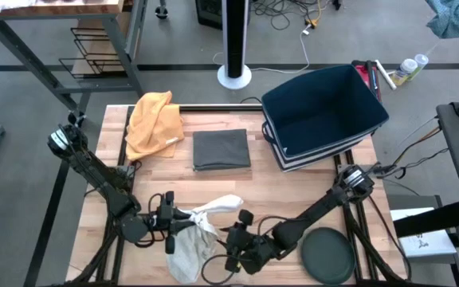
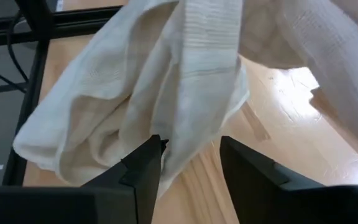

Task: Fold kitchen towel into neat rectangle
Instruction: Fold the white patterned towel

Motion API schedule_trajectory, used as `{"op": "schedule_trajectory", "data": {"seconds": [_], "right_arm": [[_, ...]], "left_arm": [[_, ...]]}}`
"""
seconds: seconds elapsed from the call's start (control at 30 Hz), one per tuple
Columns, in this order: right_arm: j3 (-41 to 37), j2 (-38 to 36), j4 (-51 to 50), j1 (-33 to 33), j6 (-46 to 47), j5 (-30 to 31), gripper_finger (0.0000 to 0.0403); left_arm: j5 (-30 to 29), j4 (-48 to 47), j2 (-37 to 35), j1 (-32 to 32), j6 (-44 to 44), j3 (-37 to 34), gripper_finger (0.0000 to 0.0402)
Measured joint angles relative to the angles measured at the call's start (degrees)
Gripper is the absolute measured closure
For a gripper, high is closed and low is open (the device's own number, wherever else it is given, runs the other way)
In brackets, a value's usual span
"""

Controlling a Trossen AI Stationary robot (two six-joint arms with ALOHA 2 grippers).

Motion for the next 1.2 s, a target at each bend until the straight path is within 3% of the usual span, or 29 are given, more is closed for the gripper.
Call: {"op": "schedule_trajectory", "data": {"seconds": [0.23,0.53,0.7,0.9,1.07,1.2], "right_arm": [[0.0,0.1,-0.7,-1.7,-1.1,0.0,0.0276],[0.0,0.0,-6.0,-1.8,-1.2,0.0,0.0395],[0.0,-2.5,-6.8,-1.7,-3.9,-0.1,0.0398],[0.0,-8.5,-13.0,-2.4,-6.9,0.1,0.0400],[0.0,-15.4,-18.6,-3.9,-10.4,1.6,0.0401],[0.0,-20.9,-20.0,-6.9,-15.9,2.0,0.0402]], "left_arm": [[0.1,-0.2,0.0,0.1,1.3,0.0,0.0365],[0.1,-0.4,0.0,0.1,1.3,0.0,0.0362],[-0.7,-0.3,0.0,0.1,1.2,0.0,0.0340],[-2.9,-0.6,-0.7,0.1,3.4,0.5,0.0287],[-3.1,-2.7,-4.1,0.1,7.1,1.8,0.0235],[-6.6,-7.6,-8.4,0.1,8.9,2.6,0.0200]]}}
